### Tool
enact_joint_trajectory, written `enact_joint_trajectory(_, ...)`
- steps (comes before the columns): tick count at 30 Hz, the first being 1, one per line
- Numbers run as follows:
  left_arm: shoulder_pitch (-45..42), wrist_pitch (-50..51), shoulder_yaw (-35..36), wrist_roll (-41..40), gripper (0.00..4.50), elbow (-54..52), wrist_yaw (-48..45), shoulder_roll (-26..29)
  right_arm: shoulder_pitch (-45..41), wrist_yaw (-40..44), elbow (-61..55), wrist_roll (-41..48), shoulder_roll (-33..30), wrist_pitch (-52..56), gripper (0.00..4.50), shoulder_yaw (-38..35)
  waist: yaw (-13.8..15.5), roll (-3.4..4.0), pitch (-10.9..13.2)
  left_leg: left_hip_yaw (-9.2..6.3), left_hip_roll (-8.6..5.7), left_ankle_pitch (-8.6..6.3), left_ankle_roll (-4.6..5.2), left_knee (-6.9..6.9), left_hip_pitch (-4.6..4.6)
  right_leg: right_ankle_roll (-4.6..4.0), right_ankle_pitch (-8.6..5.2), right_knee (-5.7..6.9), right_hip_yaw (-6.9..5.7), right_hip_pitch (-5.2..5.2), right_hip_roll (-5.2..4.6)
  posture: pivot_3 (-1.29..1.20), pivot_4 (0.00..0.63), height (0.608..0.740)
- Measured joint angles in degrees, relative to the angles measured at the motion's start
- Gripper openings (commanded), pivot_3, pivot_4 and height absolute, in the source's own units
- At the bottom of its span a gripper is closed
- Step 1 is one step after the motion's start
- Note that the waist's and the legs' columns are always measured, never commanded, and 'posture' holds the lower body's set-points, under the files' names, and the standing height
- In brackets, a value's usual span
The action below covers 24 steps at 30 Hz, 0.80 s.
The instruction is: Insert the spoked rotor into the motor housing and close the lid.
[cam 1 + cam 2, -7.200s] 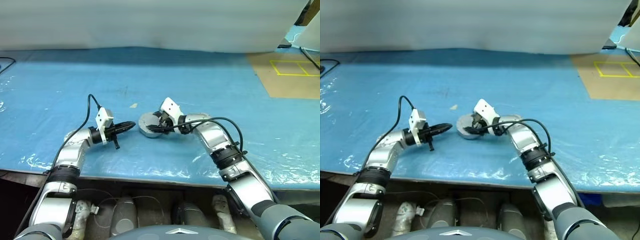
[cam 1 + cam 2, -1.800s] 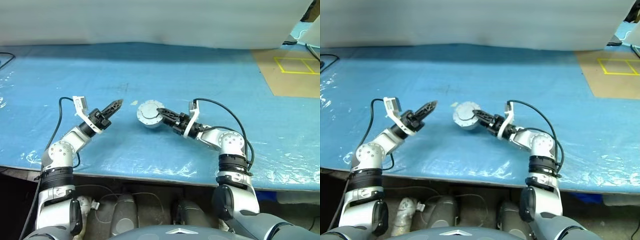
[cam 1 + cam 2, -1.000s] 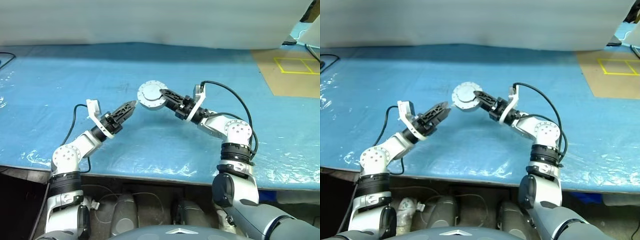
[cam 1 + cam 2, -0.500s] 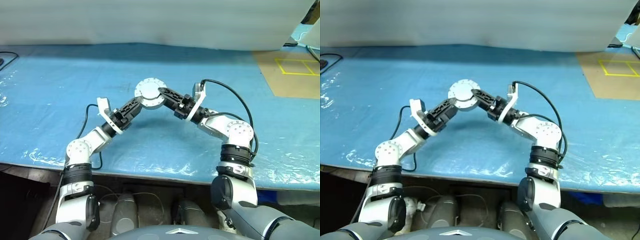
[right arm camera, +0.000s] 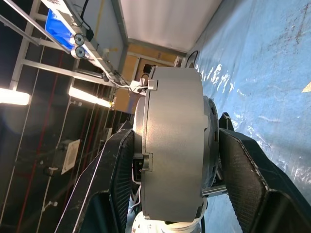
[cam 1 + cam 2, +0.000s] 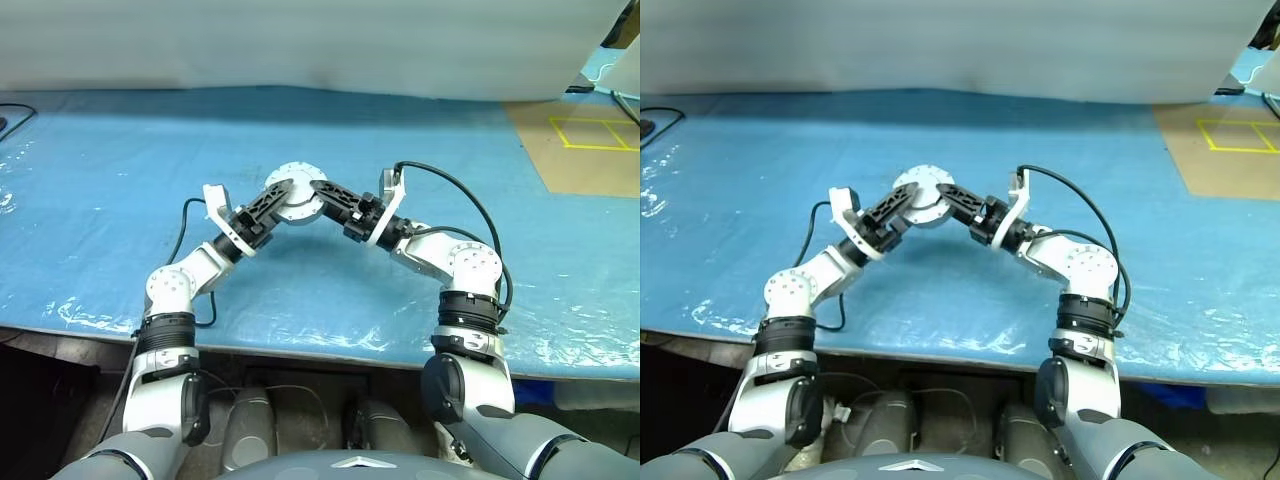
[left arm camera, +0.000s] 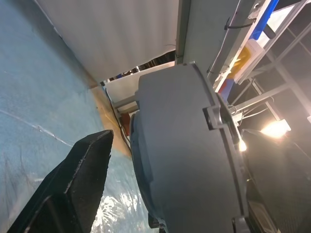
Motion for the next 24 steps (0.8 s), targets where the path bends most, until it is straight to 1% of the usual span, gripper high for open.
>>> enact_joint_trajectory(3, 0.10, -0.50, -0.29, 0.86, 4.44, 0.49, -0.02, -0.73, 0.07, -0.15, 0.00, 0.00, 0.03, -0.33, 2.30, 0.07, -0.01, -0.01, 0.00, 0.00, 0.01, 0.00, 0.00, 0.00, -0.01, 0.00, 0.00, 0.00, -0.01, -0.01, 0.01, 0.00, 0.150, 0.740)
enact_joint_trajectory(6, 0.40, -0.84, -0.54, 1.31, 3.93, 0.36, -0.40, -0.84, 0.39, -0.57, 0.00, 0.00, 0.04, -0.46, 2.30, 0.34, -0.06, -0.01, 0.00, -0.01, 0.01, 0.00, 0.00, 0.00, -0.01, -0.01, 0.00, 0.00, -0.01, -0.01, 0.01, 0.00, 0.150, 0.740)
enact_joint_trajectory(8, 0.53, -0.82, -0.51, 1.27, 3.33, 0.16, -0.86, -0.88, 0.63, -0.91, 0.00, -0.01, 0.03, -0.57, 2.30, 0.53, -0.05, 0.00, 0.00, -0.01, 0.01, 0.00, 0.00, 0.00, -0.01, -0.01, 0.01, 0.00, -0.01, -0.01, 0.00, 0.00, 0.150, 0.740)
enact_joint_trajectory(9, 0.53, -0.84, -0.44, 1.27, 2.94, -0.01, -0.97, -0.97, 0.75, -1.06, 0.00, -0.01, 0.02, -0.67, 2.30, 0.59, -0.02, 0.00, 0.00, -0.01, 0.01, 0.00, 0.00, 0.00, -0.01, -0.01, 0.01, 0.00, -0.01, -0.01, 0.00, 0.00, 0.150, 0.740)
enact_joint_trajectory(10, 0.55, -0.87, -0.34, 1.29, 2.67, 0.01, -0.88, -1.03, 0.76, -1.05, 0.00, -0.01, 0.03, -0.87, 2.30, 0.61, -0.03, 0.00, 0.00, -0.01, 0.01, 0.00, 0.00, 0.00, -0.01, -0.01, 0.01, 0.00, 0.00, -0.01, 0.00, 0.00, 0.150, 0.740)
enact_joint_trajectory(12, 0.51, -1.60, -0.56, 2.05, 2.67, 0.06, -0.47, -1.43, 0.79, -1.06, 0.00, -0.01, -0.03, -1.19, 2.30, 0.81, -0.01, -0.01, 0.00, -0.01, 0.01, 0.00, 0.00, 0.01, -0.01, 0.00, 0.01, 0.00, -0.01, 0.00, 0.00, 0.00, 0.150, 0.740)
enact_joint_trajectory(14, 0.39, -2.22, -0.50, 2.16, 2.52, 0.18, -0.69, -1.99, 0.85, -1.07, 0.00, -0.01, -0.01, -1.57, 2.30, 0.86, -0.01, -0.01, 0.01, -0.01, 0.01, 0.00, 0.00, 0.01, -0.01, 0.00, 0.01, 0.00, -0.01, 0.00, 0.00, 0.00, 0.150, 0.740)
enact_joint_trajectory(24, 0.32, -1.92, 0.29, 1.80, 2.52, 0.30, 0.00, -2.12, 0.86, -2.54, 0.00, 0.21, 0.87, -2.64, 2.30, 1.08, -0.05, -0.01, 0.01, -0.01, 0.01, 0.00, 0.00, 0.01, -0.01, -0.01, 0.01, 0.00, -0.01, -0.01, 0.00, 0.00, 0.150, 0.740)
